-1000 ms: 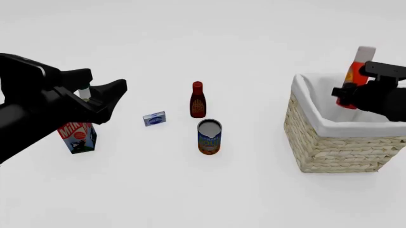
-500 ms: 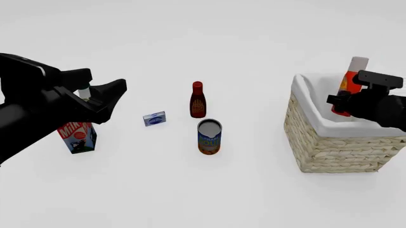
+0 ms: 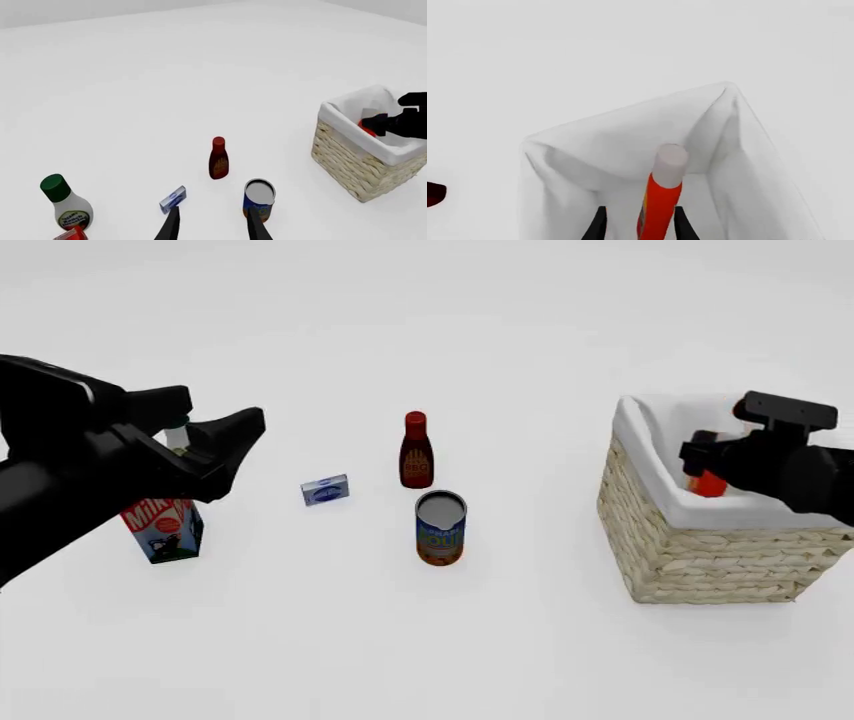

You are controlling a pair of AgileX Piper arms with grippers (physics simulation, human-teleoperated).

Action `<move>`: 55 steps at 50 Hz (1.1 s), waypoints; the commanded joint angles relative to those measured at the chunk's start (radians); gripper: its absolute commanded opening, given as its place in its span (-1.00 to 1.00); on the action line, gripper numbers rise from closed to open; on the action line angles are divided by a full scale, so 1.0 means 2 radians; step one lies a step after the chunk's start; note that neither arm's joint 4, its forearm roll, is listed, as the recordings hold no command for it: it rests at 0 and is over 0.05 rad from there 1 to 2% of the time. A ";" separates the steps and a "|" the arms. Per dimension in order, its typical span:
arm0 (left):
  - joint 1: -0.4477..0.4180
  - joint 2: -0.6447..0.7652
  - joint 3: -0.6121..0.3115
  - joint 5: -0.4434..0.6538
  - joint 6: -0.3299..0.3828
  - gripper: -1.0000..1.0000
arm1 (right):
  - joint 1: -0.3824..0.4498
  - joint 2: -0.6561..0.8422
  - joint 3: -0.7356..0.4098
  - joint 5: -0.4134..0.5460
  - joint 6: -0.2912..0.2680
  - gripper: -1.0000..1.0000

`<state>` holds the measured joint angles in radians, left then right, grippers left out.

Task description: Pick the ketchup and place it in the basket.

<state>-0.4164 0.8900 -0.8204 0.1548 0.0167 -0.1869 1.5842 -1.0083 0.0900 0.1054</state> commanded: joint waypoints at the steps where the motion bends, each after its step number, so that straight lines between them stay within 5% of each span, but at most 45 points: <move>1: 0.000 -0.001 0.001 0.000 0.000 1.00 | 0.012 -0.019 0.010 -0.008 0.000 1.00; 29: -0.002 -0.006 -0.001 0.003 0.000 1.00 | 0.040 -0.099 0.002 0.010 -0.013 1.00; 36: -0.002 -0.009 0.000 0.003 -0.001 1.00 | 0.063 -0.123 0.008 0.013 -0.034 1.00; 55: -0.003 -0.011 -0.001 0.005 -0.005 1.00 | 0.086 -0.185 0.057 -0.034 -0.039 1.00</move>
<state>-0.4209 0.8696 -0.8219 0.1642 0.0113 -0.0436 1.2847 -0.9483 0.0750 0.0397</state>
